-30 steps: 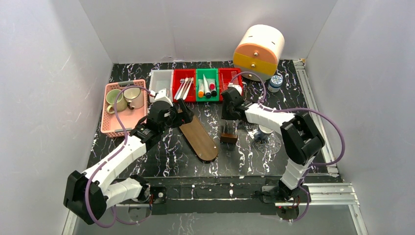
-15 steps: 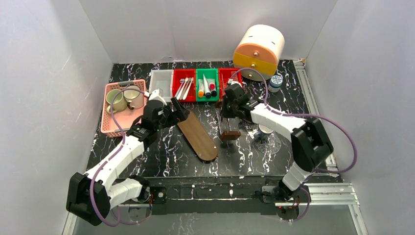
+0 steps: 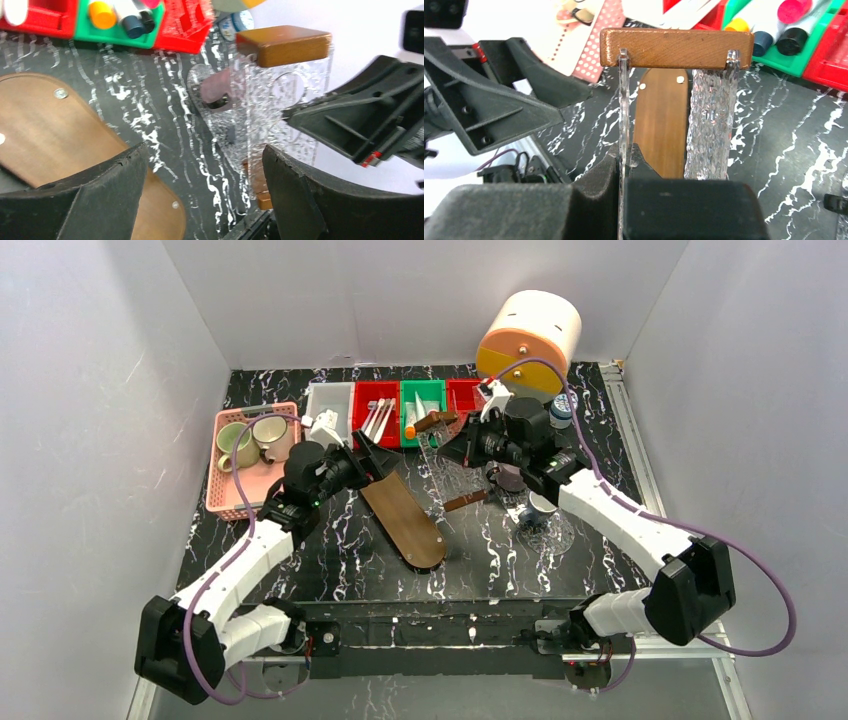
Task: Prepare toiletry sets of a toothbrush and toothpaste on the tray
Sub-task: Pick up the toothpaste holder from the center of the board.
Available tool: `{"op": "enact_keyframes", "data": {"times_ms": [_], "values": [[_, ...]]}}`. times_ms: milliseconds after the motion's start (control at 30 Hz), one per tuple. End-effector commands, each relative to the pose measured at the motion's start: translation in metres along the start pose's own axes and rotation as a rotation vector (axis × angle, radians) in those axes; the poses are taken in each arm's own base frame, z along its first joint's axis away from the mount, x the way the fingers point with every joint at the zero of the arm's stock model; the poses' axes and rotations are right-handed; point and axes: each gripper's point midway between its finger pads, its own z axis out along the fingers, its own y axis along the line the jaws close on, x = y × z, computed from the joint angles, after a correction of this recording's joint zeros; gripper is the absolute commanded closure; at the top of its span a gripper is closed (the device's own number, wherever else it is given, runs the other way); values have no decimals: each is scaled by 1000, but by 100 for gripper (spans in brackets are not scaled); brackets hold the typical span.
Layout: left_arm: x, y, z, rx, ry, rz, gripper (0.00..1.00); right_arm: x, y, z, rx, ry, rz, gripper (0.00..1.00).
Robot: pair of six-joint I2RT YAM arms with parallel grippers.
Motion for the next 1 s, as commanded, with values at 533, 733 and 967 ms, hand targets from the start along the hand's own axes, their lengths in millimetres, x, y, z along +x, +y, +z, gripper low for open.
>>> {"op": "enact_keyframes", "data": {"times_ms": [533,733,967], "values": [[-10,-88,-9,470,21,-57,38,-35,94,-36,-550,-73,-28,99],[-19,-111,-21,570,4,-81,53,-32,98,-33,-594,-38,-10,99],[-17,-123,-27,615,9,-89,62,-30,101,-30,-638,-22,8,99]]}}
